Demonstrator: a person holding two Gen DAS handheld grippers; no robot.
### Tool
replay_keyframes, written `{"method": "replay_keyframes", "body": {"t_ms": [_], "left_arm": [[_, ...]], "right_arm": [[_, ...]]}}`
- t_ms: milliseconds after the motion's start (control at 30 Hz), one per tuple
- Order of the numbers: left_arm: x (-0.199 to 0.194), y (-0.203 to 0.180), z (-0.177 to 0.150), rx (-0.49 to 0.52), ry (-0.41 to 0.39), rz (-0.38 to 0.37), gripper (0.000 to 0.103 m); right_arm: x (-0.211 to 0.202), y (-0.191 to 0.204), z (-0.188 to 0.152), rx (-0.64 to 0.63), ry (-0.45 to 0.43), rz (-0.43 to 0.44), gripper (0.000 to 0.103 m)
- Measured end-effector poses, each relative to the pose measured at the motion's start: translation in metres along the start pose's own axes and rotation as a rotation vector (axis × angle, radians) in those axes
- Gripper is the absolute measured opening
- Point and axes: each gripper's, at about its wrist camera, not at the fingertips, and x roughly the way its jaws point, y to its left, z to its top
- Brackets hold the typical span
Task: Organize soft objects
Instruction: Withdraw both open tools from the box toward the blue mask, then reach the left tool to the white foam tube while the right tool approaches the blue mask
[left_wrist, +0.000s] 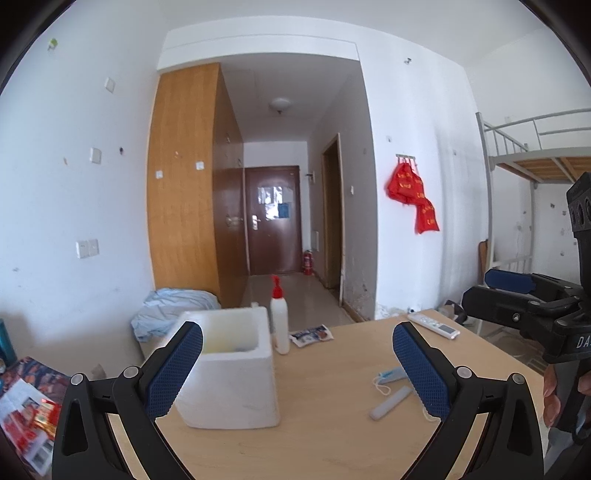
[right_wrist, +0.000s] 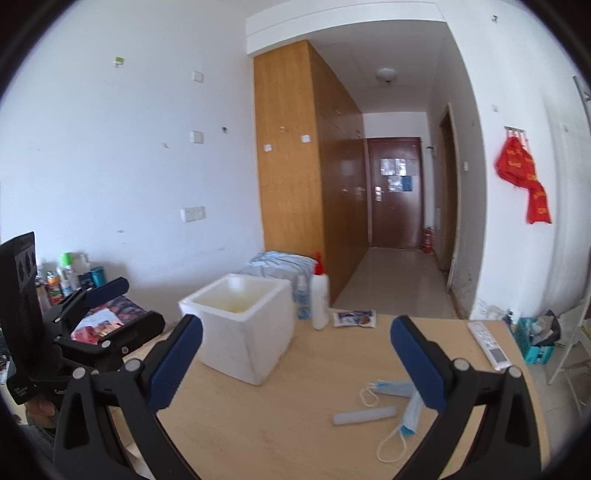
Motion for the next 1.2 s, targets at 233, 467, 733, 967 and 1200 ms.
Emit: {"method": "replay_keyframes", "body": {"t_ms": [233,467,733,967,1200], "left_arm": [[0.008,-0.012,-0.027,-0.009,-0.031,-0.037,0.103],[0.015,-0.025,-0.047,-0.005,-0.038,-0.079,0.103],[0.024,-0.028,-0.061,-0.017,-0.02,-0.093,0.103],[0.038,-0.031,-0.075,-0.027,0.031,-0.107,0.103],[0.051,-0.035,-0.078,-0.038,0.07,-0.134,0.103]], "right_arm": [[-0.001,-0.018,-0.029,0.016,0.032,-0.085,0.103],[-0.008,-0.035,-0.046,0.058,0.047,-0.124,0.103],[-0.011,-0.037,-0.067,0.049,0.073,-0.166,0.103],[-0.006,-0.047,-0.077,0.072,0.105,-0.197,0.103],[-0.004,-0.056,-0.08,0.095,0.129,-0.214,0.103]]}}
